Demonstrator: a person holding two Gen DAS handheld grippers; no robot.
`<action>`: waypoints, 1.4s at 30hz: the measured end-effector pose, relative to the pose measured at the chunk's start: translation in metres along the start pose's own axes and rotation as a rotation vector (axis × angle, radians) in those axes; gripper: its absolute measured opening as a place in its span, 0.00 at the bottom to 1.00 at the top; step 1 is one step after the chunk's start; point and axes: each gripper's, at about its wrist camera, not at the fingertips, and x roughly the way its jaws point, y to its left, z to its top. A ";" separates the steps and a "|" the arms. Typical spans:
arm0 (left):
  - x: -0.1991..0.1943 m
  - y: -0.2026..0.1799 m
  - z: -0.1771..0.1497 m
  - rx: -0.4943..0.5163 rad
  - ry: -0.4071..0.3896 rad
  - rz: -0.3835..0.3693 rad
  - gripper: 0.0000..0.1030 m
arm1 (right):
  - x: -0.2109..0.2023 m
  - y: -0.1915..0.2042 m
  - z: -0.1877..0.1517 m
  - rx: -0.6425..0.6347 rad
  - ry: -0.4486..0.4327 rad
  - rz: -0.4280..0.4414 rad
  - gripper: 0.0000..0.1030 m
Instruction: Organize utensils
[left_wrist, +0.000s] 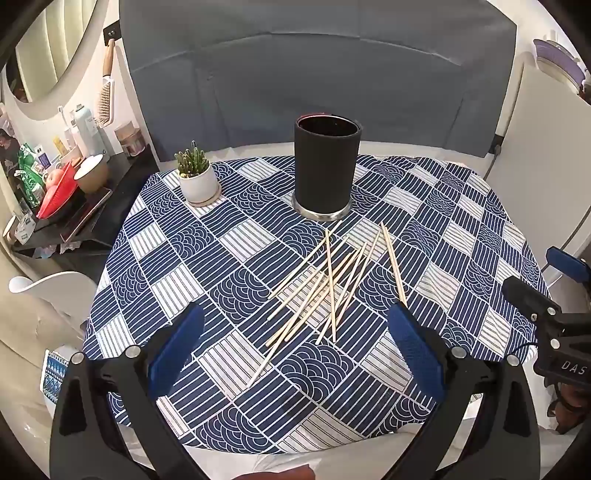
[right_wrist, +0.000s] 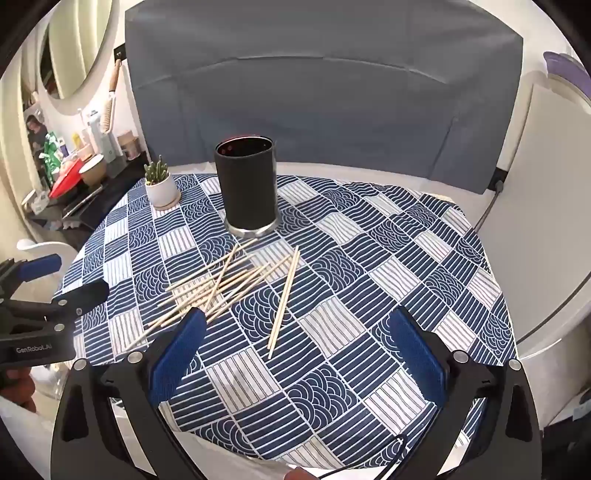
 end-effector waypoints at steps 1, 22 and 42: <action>0.000 0.000 0.000 0.000 0.003 -0.001 0.94 | -0.001 0.000 -0.001 -0.002 -0.011 0.001 0.93; -0.005 -0.005 0.003 0.002 0.001 0.002 0.94 | -0.004 -0.005 0.000 0.001 -0.005 0.006 0.93; -0.001 -0.007 -0.001 0.017 0.011 -0.008 0.94 | -0.006 -0.005 -0.001 0.003 -0.020 -0.023 0.93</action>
